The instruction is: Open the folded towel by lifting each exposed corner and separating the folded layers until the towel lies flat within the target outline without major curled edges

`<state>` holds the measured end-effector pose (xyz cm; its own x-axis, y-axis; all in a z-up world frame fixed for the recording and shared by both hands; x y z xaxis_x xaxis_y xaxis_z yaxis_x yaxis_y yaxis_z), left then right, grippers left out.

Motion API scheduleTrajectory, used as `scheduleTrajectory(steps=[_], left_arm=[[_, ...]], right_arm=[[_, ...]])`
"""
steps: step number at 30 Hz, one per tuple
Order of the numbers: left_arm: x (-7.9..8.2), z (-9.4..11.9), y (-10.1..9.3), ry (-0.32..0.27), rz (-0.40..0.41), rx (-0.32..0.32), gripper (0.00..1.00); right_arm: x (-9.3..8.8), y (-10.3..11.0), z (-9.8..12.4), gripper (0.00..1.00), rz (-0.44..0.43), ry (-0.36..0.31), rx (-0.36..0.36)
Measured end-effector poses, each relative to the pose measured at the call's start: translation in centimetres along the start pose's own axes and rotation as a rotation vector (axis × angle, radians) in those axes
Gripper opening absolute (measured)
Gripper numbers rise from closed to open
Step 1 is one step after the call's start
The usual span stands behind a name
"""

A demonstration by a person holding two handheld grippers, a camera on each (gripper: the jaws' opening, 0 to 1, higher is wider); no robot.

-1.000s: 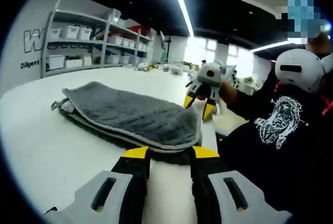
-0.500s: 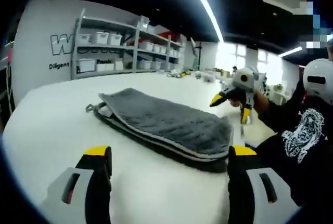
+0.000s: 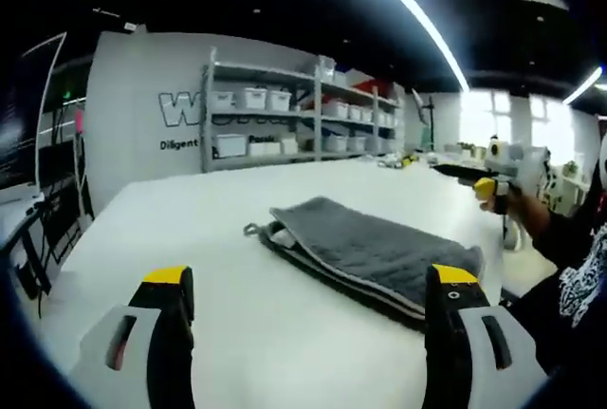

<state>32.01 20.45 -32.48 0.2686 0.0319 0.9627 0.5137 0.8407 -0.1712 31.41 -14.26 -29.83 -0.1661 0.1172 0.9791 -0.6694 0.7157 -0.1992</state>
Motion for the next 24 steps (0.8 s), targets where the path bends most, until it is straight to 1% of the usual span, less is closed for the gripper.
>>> scheduleTrajectory(steps=[3,5,8,10,12,13,14,16,17,19,20,21,22,23,24], left_arm=[[0.1,0.2,0.7,-0.003,-0.003,0.024,1.00],[0.1,0.4,0.8,0.001,0.006,0.018,1.00],[0.1,0.6,0.8,0.003,0.043,0.019,1.00],[0.3,0.8,0.6,-0.003,0.058,0.026,1.00],[0.7,1.0,0.4,-0.017,0.068,0.041,1.00],[1.0,1.2,0.4,-0.030,0.070,0.050,1.00],[1.4,1.3,0.4,-0.049,0.076,0.067,1.00],[1.6,1.4,0.4,-0.062,0.082,0.080,1.00],[2.1,1.7,0.6,-0.100,0.107,0.123,1.00],[2.2,2.0,0.6,-0.128,0.143,0.148,1.00],[2.2,2.1,0.5,-0.136,0.160,0.151,1.00],[2.1,2.2,0.3,-0.130,0.171,0.142,1.00],[2.0,2.2,0.0,-0.131,0.183,0.128,1.00],[1.9,2.2,-0.3,-0.124,0.184,0.110,1.00],[1.9,2.2,-0.4,-0.120,0.186,0.110,1.00]], right_arm=[[0.1,-0.2,0.2,1.00,0.007,0.007,-0.014],[0.2,-0.2,0.3,1.00,0.017,0.015,-0.024],[0.5,-0.2,0.3,1.00,0.042,0.043,-0.039],[0.9,-0.4,0.3,1.00,0.079,0.072,-0.058],[1.8,-0.9,0.1,1.00,0.119,0.097,-0.078],[2.0,-1.0,0.0,1.00,0.125,0.108,-0.083],[2.6,-1.4,-0.3,1.00,0.133,0.122,-0.092],[3.0,-1.5,-0.4,1.00,0.137,0.127,-0.097],[4.1,-1.8,-1.0,1.00,0.149,0.151,-0.099],[4.9,-1.8,-1.4,1.00,0.167,0.169,-0.096],[5.2,-1.8,-1.5,1.00,0.177,0.178,-0.091],[5.7,-1.6,-1.8,1.00,0.196,0.190,-0.082],[6.5,-2.0,-2.2,1.00,0.220,0.194,-0.071],[7.3,-2.0,-2.6,1.00,0.242,0.199,-0.064],[7.9,-2.0,-2.8,1.00,0.261,0.203,-0.056]])
Point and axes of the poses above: the point that each gripper's makers call its tool centre point, and the gripper's own axes: z roughly backward along the fingers, y roughly to its left, x roughly out of its top, the point moved 2 cm from there along z, roughly backward along the fingers, and after that the axes turned 8 degrees about z, right-handed, at the moved point
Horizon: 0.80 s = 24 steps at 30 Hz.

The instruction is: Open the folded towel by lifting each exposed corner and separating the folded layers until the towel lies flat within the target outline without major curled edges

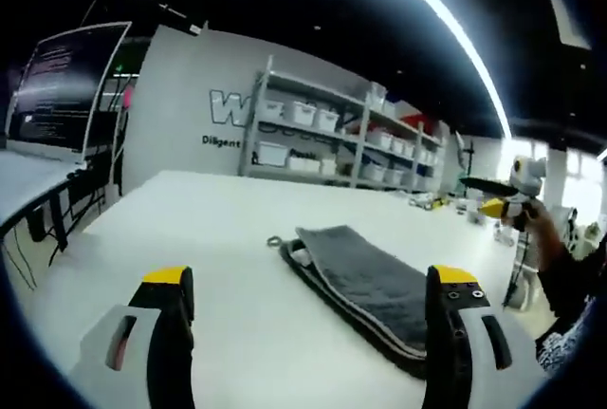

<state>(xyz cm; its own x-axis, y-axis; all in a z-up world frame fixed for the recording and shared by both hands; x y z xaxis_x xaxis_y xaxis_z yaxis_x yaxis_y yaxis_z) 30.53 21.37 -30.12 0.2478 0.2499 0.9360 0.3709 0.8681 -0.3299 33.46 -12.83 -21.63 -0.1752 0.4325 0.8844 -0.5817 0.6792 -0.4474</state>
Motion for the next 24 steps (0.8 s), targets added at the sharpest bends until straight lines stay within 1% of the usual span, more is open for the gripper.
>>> scheduleTrajectory(steps=[3,6,9,11,12,13,14,15,17,19,20,21,22,23,24], left_arm=[[-0.1,0.1,-0.7,0.012,-0.023,-0.021,1.00],[-0.1,0.1,-1.2,0.021,-0.040,-0.047,1.00],[0.0,0.1,-1.2,0.027,-0.059,-0.056,1.00],[0.3,-0.3,-1.1,0.032,-0.078,-0.060,1.00],[0.4,-0.5,-1.0,0.048,-0.098,-0.068,1.00],[0.4,-0.9,-1.2,0.066,-0.125,-0.098,1.00],[0.4,-1.4,-1.5,0.100,-0.131,-0.137,1.00],[0.3,-1.8,-1.8,0.132,-0.114,-0.171,1.00],[1.0,-2.8,-2.4,0.149,-0.082,-0.242,1.00],[1.1,-3.6,-3.0,0.196,-0.077,-0.313,1.00],[1.2,-3.9,-3.0,0.211,-0.070,-0.328,1.00],[1.5,-4.6,-3.1,0.221,-0.084,-0.351,1.00],[1.8,-5.0,-3.0,0.231,-0.097,-0.360,1.00],[2.0,-5.4,-3.1,0.242,-0.126,-0.381,1.00],[2.3,-5.7,-3.3,0.238,-0.159,-0.406,1.00]], right_arm=[[1.7,-0.4,-0.4,1.00,0.043,-0.005,0.016],[2.7,-1.0,-0.6,1.00,0.084,0.001,0.007],[3.4,-0.5,-0.4,1.00,0.102,-0.009,0.011],[3.6,0.1,-0.3,1.00,0.106,-0.013,0.017],[3.5,0.3,-0.3,1.00,0.111,-0.014,0.015],[3.5,0.5,-0.3,1.00,0.139,-0.014,-0.006],[3.4,0.8,-0.2,1.00,0.166,-0.009,-0.021],[3.3,1.2,-0.2,1.00,0.196,-0.006,-0.030],[3.0,2.5,0.0,1.00,0.235,-0.006,-0.040],[2.8,3.8,0.3,1.00,0.262,-0.010,-0.047],[2.8,4.7,0.6,1.00,0.275,-0.014,-0.056],[2.8,5.2,0.9,1.00,0.294,-0.022,-0.068],[2.9,5.5,1.0,1.00,0.306,-0.025,-0.076],[2.9,6.0,1.3,1.00,0.339,-0.026,-0.080],[3.0,6.5,1.5,1.00,0.370,-0.025,-0.087]])
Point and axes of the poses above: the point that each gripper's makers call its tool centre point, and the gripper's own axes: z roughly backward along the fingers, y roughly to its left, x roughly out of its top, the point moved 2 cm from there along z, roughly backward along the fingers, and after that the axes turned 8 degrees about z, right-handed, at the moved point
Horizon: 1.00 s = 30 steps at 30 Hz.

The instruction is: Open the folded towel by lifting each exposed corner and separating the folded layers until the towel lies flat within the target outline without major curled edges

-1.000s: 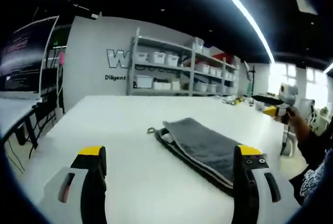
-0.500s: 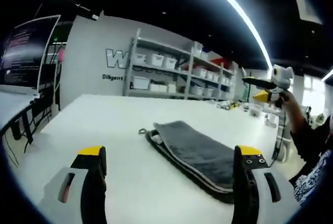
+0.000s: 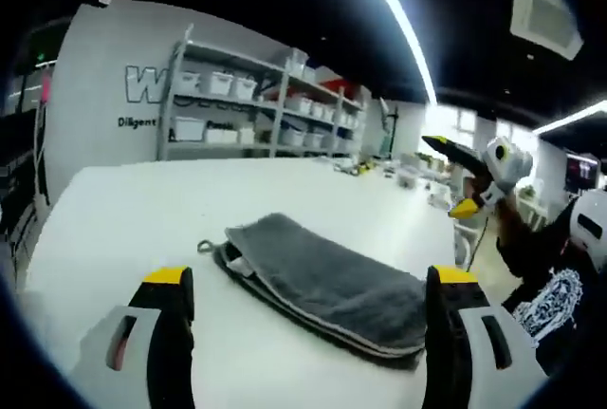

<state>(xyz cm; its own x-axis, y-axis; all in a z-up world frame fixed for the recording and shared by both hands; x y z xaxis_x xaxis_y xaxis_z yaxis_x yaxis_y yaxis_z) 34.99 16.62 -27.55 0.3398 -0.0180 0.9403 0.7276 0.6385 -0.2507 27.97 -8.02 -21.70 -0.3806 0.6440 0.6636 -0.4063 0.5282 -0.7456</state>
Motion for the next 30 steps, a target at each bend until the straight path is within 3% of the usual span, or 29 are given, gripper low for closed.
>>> scheduleTrajectory(steps=[3,9,12,15,21,26,30], left_arm=[[1.1,-0.7,-0.2,-0.003,-0.041,-0.040,1.00],[2.5,-1.7,1.2,-0.022,-0.085,-0.046,1.00],[2.7,-2.2,1.4,-0.020,-0.082,-0.069,1.00],[2.7,-2.9,0.9,-0.001,-0.070,-0.154,1.00],[2.9,-5.1,1.9,0.009,-0.029,-0.193,1.00],[3.2,-6.8,2.2,0.003,-0.035,-0.184,1.00],[3.1,-7.3,1.9,0.005,-0.036,-0.180,1.00]], right_arm=[[0.5,1.1,0.6,1.00,0.070,0.011,-0.021],[0.5,4.6,0.8,1.00,0.107,0.019,-0.021],[-0.2,6.2,0.8,1.00,0.170,0.029,-0.006],[-0.3,7.8,1.0,1.00,0.248,0.012,-0.013],[-1.3,10.7,1.4,1.00,0.339,0.029,-0.026],[-1.9,11.9,1.9,1.00,0.449,0.043,-0.052],[-2.4,12.4,2.1,1.00,0.469,0.051,-0.044]])
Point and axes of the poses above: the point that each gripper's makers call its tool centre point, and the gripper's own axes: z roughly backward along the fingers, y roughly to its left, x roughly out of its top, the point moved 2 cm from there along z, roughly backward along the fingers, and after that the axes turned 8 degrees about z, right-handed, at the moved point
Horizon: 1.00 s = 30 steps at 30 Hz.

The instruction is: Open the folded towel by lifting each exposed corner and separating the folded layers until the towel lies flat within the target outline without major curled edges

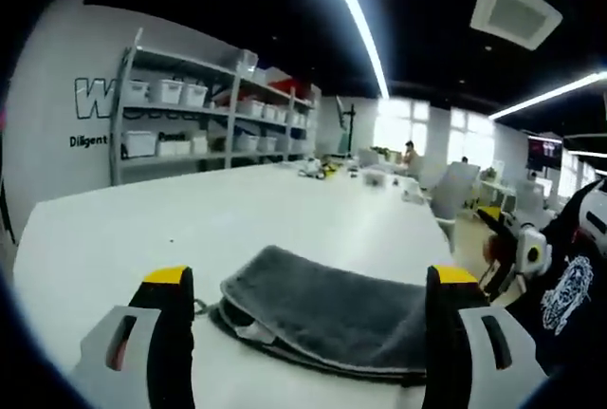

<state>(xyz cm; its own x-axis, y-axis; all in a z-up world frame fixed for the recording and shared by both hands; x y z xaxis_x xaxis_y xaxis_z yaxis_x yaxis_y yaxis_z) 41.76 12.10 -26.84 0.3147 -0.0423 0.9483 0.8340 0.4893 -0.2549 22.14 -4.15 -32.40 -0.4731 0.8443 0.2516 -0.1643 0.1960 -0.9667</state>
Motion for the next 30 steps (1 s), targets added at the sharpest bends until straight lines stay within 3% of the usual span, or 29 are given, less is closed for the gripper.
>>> scheduleTrajectory(steps=[6,11,21,30], left_arm=[[-1.0,-0.5,0.4,0.030,-0.009,0.013,0.99],[-1.7,-0.7,2.1,0.051,0.002,0.036,0.95],[-2.1,-0.5,3.8,0.032,0.057,0.039,0.94],[-2.4,-0.6,4.8,0.023,0.111,0.052,0.91]], right_arm=[[-0.3,0.2,-0.8,1.00,0.032,0.010,-0.019],[0.3,0.3,-1.4,1.00,0.036,-0.003,-0.035],[2.1,0.2,-2.7,1.00,0.138,-0.035,-0.086],[2.8,0.9,-3.6,1.00,0.210,-0.044,-0.081]])
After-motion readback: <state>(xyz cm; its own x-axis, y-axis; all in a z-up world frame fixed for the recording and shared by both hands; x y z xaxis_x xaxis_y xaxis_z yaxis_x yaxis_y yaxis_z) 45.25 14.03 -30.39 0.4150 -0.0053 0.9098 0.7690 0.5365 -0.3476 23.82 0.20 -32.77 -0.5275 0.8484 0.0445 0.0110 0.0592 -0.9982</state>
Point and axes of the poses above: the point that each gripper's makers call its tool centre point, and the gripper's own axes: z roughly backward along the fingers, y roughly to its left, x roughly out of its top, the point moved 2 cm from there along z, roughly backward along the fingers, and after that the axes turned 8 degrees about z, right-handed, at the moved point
